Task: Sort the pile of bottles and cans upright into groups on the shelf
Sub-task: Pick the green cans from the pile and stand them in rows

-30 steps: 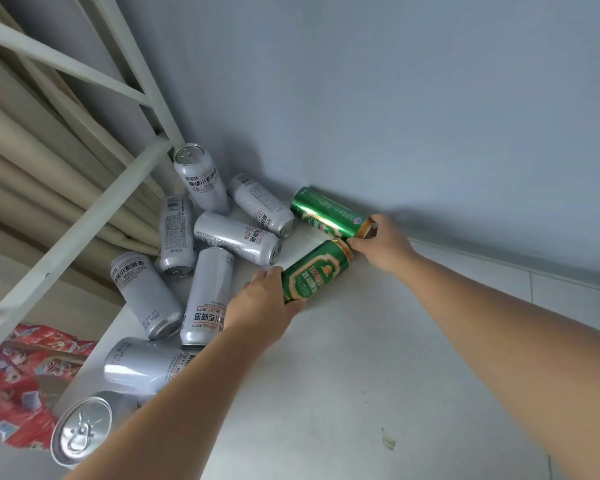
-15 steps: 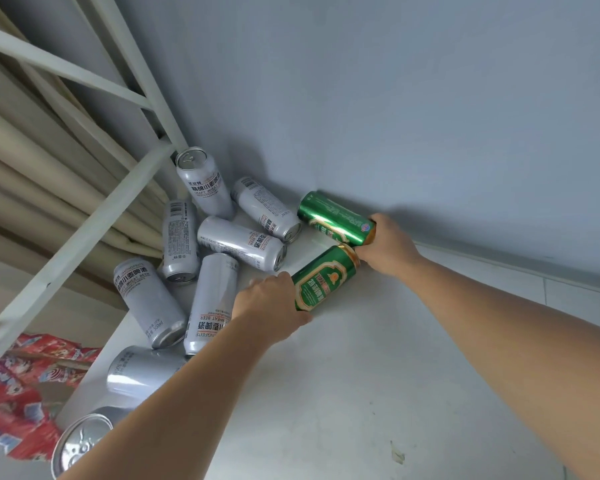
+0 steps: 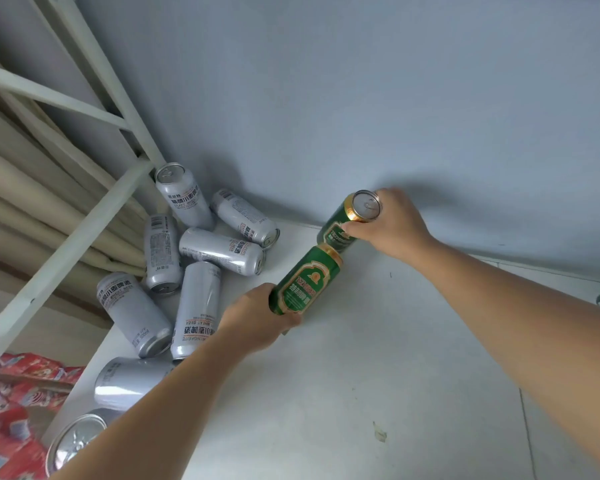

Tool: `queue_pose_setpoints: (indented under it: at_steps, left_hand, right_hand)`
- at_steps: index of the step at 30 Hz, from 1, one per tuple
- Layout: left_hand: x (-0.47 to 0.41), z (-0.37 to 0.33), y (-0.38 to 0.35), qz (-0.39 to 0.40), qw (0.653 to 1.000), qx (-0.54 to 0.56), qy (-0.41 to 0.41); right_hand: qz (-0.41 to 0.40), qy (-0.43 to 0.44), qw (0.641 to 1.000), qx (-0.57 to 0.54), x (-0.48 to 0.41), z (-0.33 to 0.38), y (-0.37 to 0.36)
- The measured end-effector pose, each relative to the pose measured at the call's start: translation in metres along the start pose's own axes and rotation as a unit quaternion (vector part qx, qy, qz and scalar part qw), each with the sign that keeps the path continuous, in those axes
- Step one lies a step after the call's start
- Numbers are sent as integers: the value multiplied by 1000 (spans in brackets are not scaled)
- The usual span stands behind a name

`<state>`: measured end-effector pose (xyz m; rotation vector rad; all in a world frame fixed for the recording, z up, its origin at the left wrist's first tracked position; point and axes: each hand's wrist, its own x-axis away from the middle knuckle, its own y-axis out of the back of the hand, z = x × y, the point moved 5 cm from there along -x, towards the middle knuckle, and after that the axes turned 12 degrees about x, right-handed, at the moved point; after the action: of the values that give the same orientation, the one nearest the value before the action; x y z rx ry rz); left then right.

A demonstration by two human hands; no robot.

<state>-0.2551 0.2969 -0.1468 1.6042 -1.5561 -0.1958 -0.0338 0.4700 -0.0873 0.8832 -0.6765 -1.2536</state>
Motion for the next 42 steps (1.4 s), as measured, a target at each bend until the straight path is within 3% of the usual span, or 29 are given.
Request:
queue_pose_setpoints:
  at_steps: [14,22,30,42]
  left_hand:
    - [46,-55,-20,59,959,258,-105]
    - [80,-95,-43,33,950,267,-160]
    - [127,-125,-77,-28,928,330,-169]
    - [190,-121,-135,-91,938,296,-157]
  right_hand:
    - [-60,-41,992,-106,73,-18,74]
    - [-107,6,980,-170,128,-17,124]
    - [-86,21,981,-175,166,-42,157]
    - [-79,55,972,-213,239,-78,181]
